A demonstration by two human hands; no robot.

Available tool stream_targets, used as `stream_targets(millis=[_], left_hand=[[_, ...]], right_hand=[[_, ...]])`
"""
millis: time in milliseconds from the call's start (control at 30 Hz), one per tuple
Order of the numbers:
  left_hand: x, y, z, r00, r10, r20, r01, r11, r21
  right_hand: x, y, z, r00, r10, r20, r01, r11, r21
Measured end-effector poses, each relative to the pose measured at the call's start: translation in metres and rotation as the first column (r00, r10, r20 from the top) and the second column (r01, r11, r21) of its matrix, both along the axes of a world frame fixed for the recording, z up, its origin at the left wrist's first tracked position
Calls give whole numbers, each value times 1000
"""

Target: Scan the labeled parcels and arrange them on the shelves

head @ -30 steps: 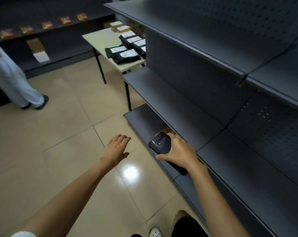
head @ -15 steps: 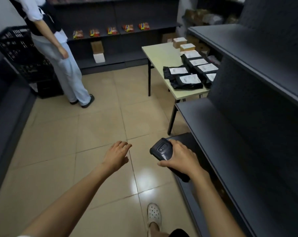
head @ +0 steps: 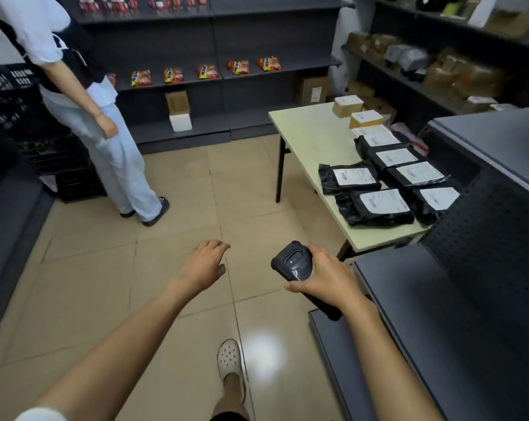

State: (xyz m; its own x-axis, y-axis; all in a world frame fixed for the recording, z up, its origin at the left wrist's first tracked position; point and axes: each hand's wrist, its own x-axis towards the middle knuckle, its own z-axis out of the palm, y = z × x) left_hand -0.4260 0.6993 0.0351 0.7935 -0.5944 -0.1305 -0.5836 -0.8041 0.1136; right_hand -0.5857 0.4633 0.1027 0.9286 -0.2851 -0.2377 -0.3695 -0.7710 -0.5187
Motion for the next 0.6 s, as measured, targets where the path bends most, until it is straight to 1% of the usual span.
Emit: stream_targets(millis=[233,367,467,600], left_hand=[[195,-67,1,990,-138,-28,139,990,16],[300,-123,7,974,-221,-44,220,975,-13],[343,-175,-1,949,-302,-89,301,953,-22],[380,-251,-25,888,-441,-128,443,897,-20]], right_hand=[[174,-33,4,991,-131,15,131,991,6],[242,-62,5,965,-263,2,263,964,48],[271,-88,-5,937,-346,-43,348,936,56],[307,-134,-21,885,-454,-102,459,888,35]])
